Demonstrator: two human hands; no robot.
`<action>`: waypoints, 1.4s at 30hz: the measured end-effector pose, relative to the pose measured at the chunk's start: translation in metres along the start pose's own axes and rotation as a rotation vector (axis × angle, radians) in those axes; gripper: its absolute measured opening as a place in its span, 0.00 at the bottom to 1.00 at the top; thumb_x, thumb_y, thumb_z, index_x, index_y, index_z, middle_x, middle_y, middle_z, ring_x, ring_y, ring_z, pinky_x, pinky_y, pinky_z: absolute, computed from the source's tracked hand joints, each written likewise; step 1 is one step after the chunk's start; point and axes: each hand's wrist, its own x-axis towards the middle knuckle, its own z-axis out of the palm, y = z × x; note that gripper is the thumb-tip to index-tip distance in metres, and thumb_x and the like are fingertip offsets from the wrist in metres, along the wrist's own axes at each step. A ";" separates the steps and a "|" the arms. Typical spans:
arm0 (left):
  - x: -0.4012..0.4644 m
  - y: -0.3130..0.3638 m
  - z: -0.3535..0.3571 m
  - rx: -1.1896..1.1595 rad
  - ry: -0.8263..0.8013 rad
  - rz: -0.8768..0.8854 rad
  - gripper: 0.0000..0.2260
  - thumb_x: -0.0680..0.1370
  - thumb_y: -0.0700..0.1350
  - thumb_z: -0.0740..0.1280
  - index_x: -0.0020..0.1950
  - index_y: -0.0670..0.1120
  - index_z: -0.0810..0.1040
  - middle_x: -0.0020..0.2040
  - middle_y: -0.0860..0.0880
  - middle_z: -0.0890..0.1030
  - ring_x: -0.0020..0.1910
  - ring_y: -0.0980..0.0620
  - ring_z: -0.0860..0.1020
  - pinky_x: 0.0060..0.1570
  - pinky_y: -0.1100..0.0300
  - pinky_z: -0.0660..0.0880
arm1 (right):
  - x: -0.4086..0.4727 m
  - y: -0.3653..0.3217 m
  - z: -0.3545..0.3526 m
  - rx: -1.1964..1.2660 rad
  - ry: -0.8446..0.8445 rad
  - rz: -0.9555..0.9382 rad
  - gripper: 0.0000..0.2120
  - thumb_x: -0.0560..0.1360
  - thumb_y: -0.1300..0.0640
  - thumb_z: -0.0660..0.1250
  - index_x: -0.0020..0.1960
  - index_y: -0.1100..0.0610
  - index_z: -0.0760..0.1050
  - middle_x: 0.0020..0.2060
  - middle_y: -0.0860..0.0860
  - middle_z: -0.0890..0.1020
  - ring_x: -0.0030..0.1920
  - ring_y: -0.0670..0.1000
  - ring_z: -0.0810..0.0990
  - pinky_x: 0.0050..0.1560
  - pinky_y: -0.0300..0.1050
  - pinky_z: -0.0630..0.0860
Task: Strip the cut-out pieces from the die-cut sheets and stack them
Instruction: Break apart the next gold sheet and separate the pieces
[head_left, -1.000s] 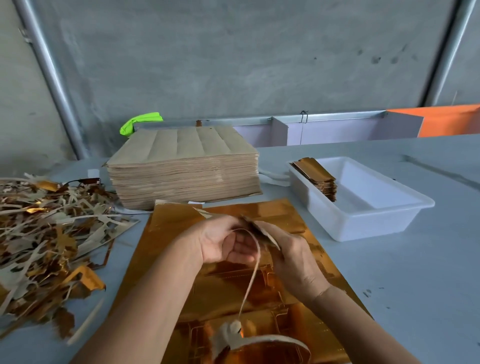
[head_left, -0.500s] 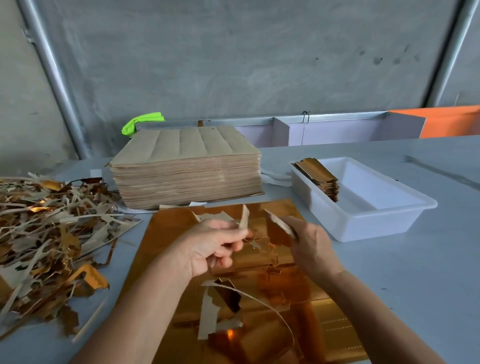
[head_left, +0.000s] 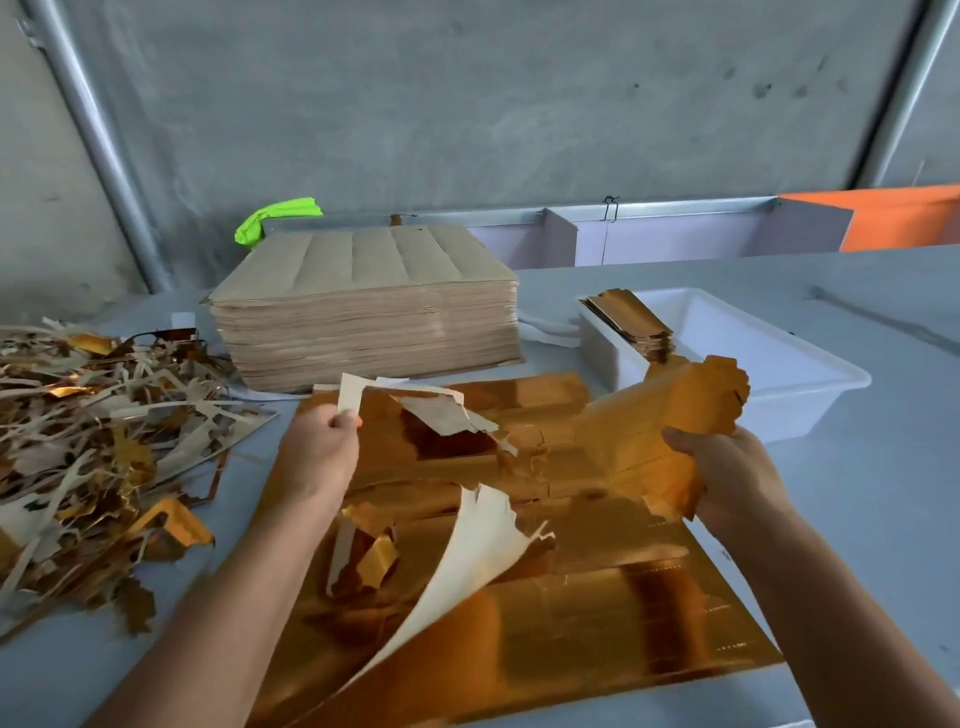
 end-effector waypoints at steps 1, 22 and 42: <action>0.000 -0.005 0.001 0.108 -0.033 0.037 0.10 0.80 0.45 0.60 0.44 0.41 0.76 0.42 0.40 0.80 0.35 0.49 0.74 0.36 0.56 0.71 | -0.004 0.003 -0.002 -0.002 -0.014 0.010 0.12 0.77 0.63 0.66 0.56 0.54 0.66 0.42 0.51 0.77 0.39 0.54 0.78 0.26 0.47 0.73; -0.133 -0.009 0.020 0.355 -0.749 1.180 0.14 0.79 0.42 0.58 0.60 0.44 0.79 0.60 0.48 0.78 0.61 0.55 0.72 0.63 0.57 0.71 | -0.052 0.048 -0.026 0.002 -0.090 0.149 0.10 0.76 0.63 0.66 0.43 0.50 0.68 0.41 0.52 0.79 0.38 0.56 0.80 0.27 0.48 0.74; -0.153 0.020 0.003 0.275 -0.816 0.799 0.07 0.80 0.47 0.62 0.46 0.50 0.79 0.42 0.55 0.79 0.42 0.62 0.76 0.44 0.65 0.74 | -0.066 0.045 -0.037 -0.026 -0.061 0.153 0.09 0.77 0.62 0.65 0.49 0.51 0.67 0.43 0.50 0.75 0.40 0.54 0.76 0.33 0.51 0.74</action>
